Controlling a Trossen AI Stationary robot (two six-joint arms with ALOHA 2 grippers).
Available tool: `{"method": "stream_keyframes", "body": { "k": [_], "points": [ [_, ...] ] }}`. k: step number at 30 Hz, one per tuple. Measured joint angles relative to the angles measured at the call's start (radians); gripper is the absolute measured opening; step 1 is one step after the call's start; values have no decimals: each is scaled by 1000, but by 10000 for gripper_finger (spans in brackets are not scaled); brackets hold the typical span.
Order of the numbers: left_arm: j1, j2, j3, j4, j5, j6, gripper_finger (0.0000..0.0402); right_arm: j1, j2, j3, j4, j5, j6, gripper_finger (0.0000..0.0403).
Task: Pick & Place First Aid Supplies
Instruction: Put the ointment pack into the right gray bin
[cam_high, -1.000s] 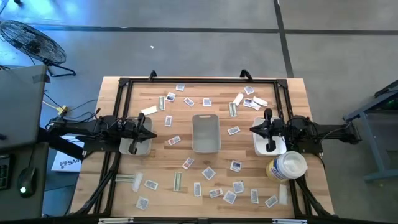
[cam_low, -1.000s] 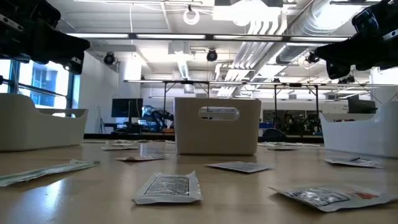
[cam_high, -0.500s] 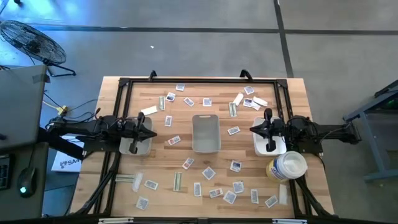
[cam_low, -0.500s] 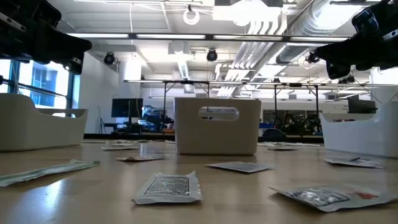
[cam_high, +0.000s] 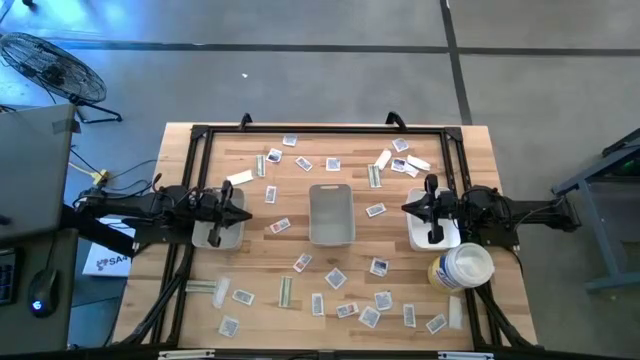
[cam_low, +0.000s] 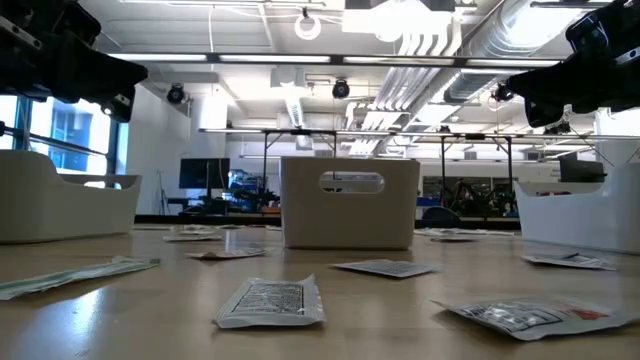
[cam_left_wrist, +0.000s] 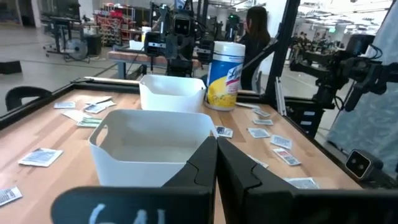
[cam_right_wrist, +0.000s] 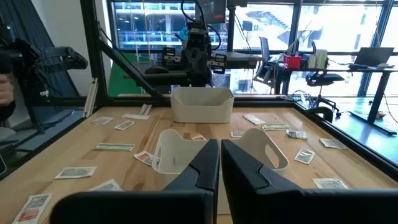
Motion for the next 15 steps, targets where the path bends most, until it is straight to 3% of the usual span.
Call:
{"method": "stream_keyframes", "body": {
  "k": [7, 15],
  "points": [
    [0, 0, 0, 32, -92, 112, 1, 0, 0, 0, 0, 0, 0, 12],
    [0, 1, 0, 116, -177, 115, 1, 0, 0, 0, 0, 0, 0, 12]
  ]
}}
